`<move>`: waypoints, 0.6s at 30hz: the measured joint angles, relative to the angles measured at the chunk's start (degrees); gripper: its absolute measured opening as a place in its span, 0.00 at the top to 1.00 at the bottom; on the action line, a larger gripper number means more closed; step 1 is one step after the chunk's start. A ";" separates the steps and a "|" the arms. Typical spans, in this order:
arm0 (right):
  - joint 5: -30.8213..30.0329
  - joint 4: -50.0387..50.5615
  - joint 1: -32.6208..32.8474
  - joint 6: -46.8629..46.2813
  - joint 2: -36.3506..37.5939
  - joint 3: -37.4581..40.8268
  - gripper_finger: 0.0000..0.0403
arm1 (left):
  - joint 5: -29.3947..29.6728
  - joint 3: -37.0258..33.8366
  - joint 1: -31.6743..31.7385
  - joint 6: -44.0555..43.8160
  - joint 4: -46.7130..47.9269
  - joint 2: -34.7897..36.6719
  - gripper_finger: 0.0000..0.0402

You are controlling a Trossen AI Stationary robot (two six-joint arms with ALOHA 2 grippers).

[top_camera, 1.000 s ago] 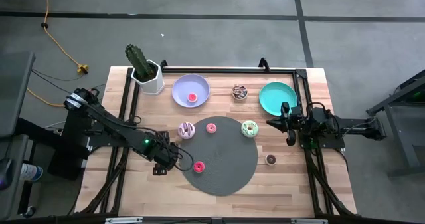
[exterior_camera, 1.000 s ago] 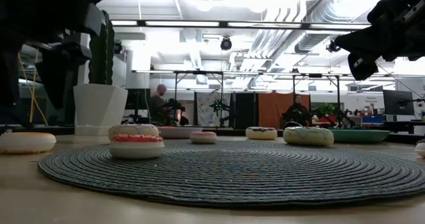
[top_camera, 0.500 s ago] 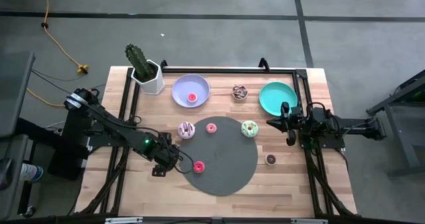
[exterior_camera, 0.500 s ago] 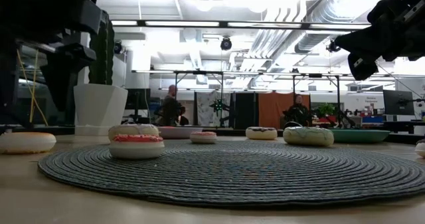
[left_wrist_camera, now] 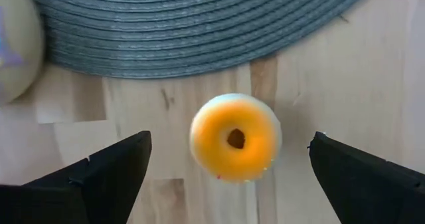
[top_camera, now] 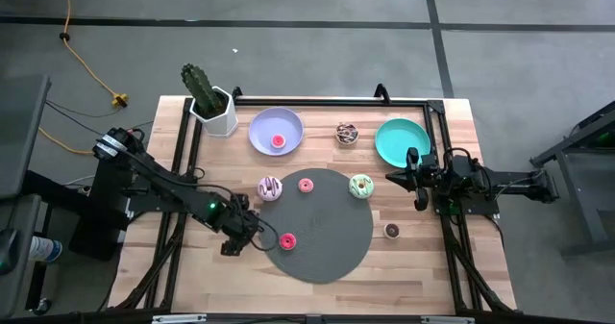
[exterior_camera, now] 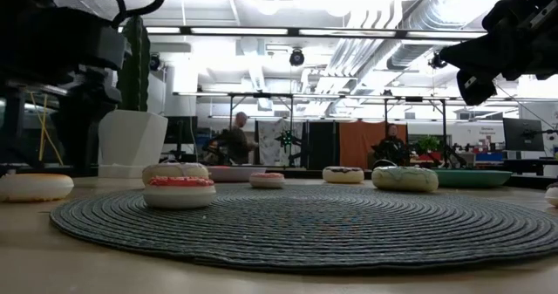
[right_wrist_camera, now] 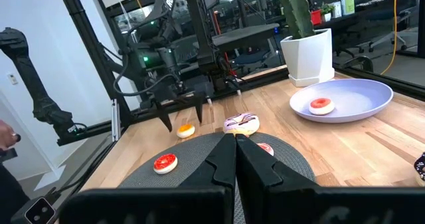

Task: Pick & Place donuts
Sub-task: Put the small yellow doughnut on the purple plate

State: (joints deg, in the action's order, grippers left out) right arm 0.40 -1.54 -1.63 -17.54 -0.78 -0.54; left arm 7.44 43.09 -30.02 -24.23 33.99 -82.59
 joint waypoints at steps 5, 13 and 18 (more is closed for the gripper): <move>0.00 0.01 0.00 0.02 0.00 0.00 1.00 | 0.19 -2.40 0.00 0.19 -3.48 0.00 0.02; 0.00 0.00 0.00 0.00 0.00 0.00 1.00 | -0.56 -5.37 0.02 0.21 -8.56 0.00 0.02; 0.00 0.00 0.00 0.00 0.00 -0.01 1.00 | -0.55 -6.29 0.02 0.33 -10.34 -0.50 0.02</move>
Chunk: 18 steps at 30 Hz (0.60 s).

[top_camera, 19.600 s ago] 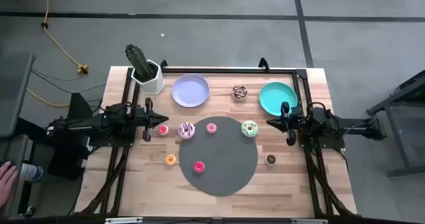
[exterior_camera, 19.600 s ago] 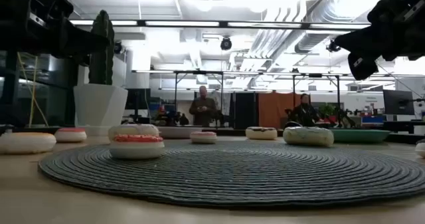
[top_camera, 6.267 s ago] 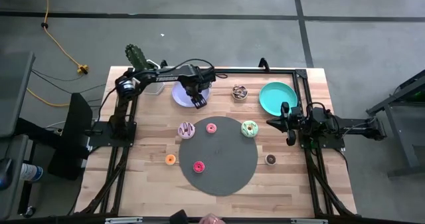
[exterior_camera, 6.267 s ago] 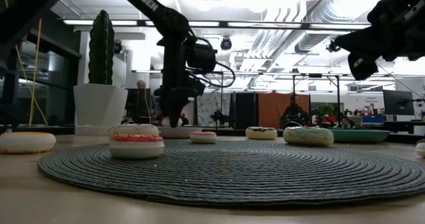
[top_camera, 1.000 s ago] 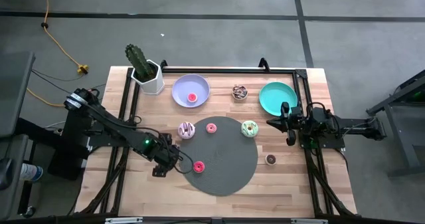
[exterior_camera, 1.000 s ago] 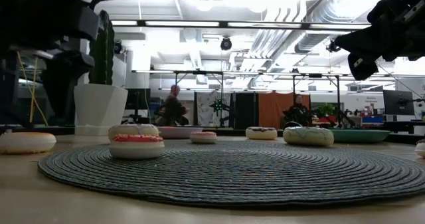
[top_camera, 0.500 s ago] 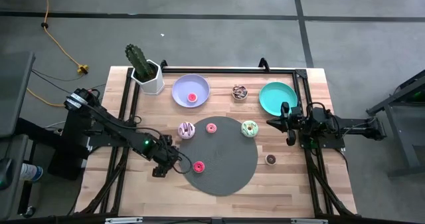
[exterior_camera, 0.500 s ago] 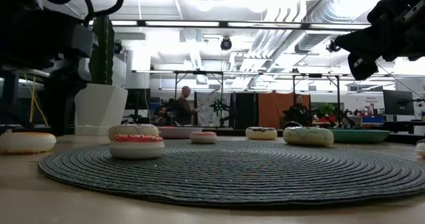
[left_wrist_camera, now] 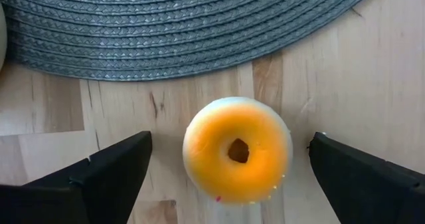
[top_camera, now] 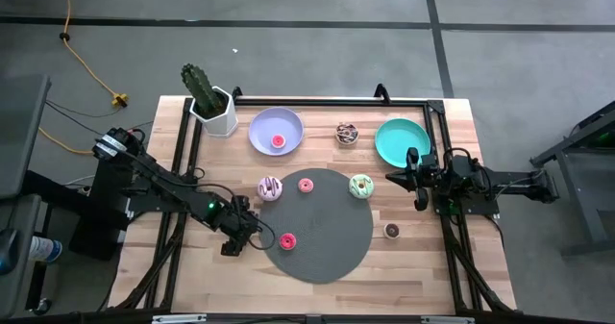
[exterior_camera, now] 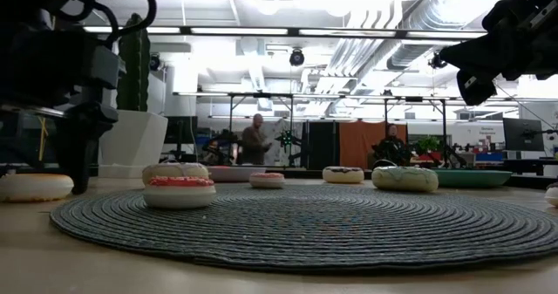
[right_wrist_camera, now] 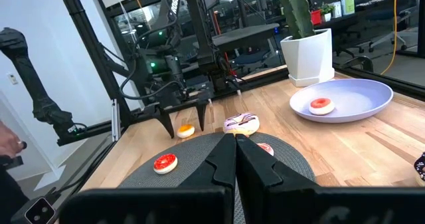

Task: Pick & Place donuts
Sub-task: Put the small yellow doughnut on the purple plate

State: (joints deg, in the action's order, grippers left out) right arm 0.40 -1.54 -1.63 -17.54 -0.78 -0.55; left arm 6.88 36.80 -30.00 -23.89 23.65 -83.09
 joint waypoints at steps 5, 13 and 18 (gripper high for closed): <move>0.00 0.00 -0.02 0.00 0.00 0.01 1.00 | 0.16 0.02 0.02 -0.38 -0.11 -0.31 0.08; 0.00 0.00 0.00 0.00 0.00 0.01 1.00 | 0.26 0.02 0.04 -1.63 -0.25 -0.37 0.26; 0.00 0.01 -0.01 0.02 0.00 -0.01 1.00 | 0.17 0.02 0.04 -2.07 -0.29 -0.39 0.35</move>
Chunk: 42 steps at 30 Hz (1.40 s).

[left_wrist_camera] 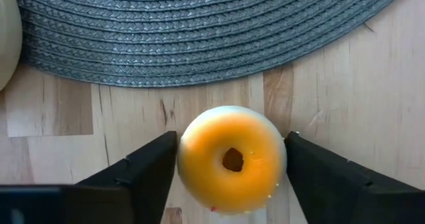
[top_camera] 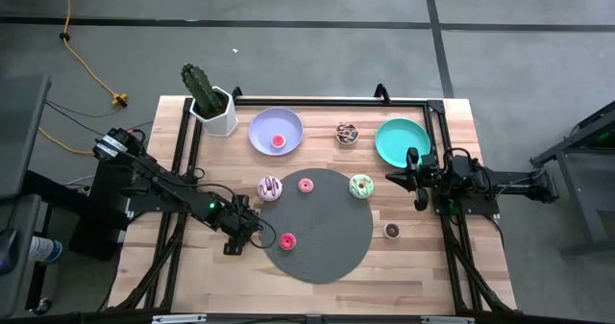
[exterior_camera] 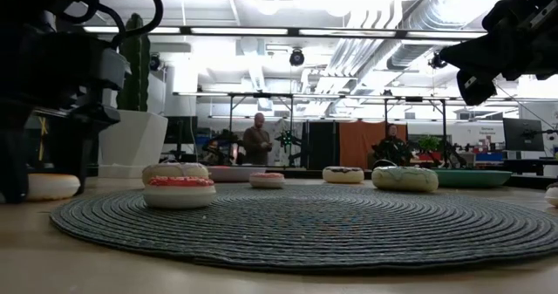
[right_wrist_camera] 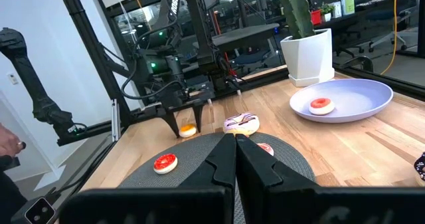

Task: Pick & Place donuts
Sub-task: Put the small yellow doughnut on the purple plate

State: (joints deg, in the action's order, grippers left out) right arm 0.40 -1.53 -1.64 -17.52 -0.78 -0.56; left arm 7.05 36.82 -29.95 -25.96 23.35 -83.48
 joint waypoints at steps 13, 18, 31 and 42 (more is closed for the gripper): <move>0.00 -0.01 0.01 -0.02 0.00 0.02 1.00 | -0.11 1.02 0.00 -3.09 0.81 -0.07 0.53; 0.00 -0.01 0.01 0.00 0.00 0.01 1.00 | -0.43 2.20 0.78 -5.33 0.50 0.20 0.55; 0.00 0.01 0.00 -0.02 0.00 0.02 1.00 | -4.61 2.60 4.64 -7.89 -4.52 2.08 0.55; 0.00 0.01 -0.01 -0.02 0.00 0.02 1.00 | -22.23 2.58 16.13 -2.73 -11.64 6.21 0.55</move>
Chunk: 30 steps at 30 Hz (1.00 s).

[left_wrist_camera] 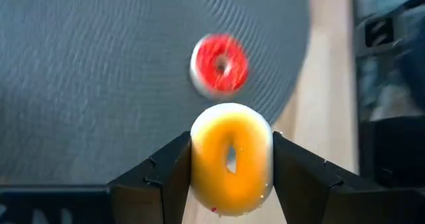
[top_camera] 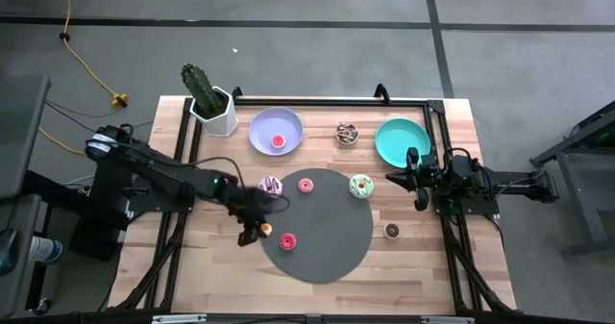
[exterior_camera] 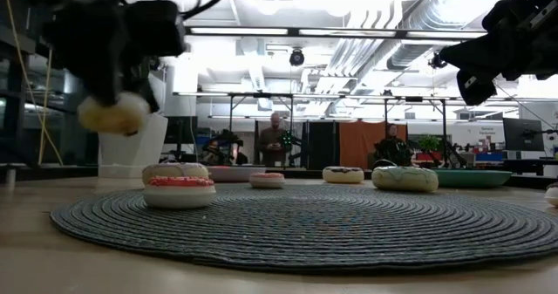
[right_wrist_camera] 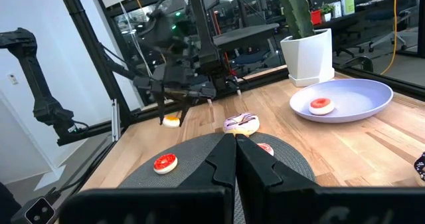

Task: Pick & Place donuts
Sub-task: Put the small yellow doughnut on the purple plate

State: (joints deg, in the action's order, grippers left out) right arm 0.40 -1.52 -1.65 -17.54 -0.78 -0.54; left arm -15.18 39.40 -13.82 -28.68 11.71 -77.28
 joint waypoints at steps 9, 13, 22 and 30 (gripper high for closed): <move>0.00 -0.02 0.02 0.00 0.00 0.00 1.00 | -0.79 0.00 10.38 -1.75 -11.23 0.00 0.55; 0.00 -0.02 0.02 0.00 0.00 -0.02 1.00 | 3.30 0.00 14.78 -3.13 -17.19 0.00 0.55; 0.00 -0.02 0.02 0.00 0.00 0.00 1.00 | 23.28 0.00 22.49 -7.10 -23.50 -0.03 0.55; 0.00 -0.01 0.02 0.01 0.00 0.00 1.00 | 37.74 -0.02 27.57 -14.51 -19.05 -1.57 0.55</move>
State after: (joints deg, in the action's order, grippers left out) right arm 0.40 -1.53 -1.63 -17.53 -0.78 -0.54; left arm 22.56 39.38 13.75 -43.20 -7.34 -78.84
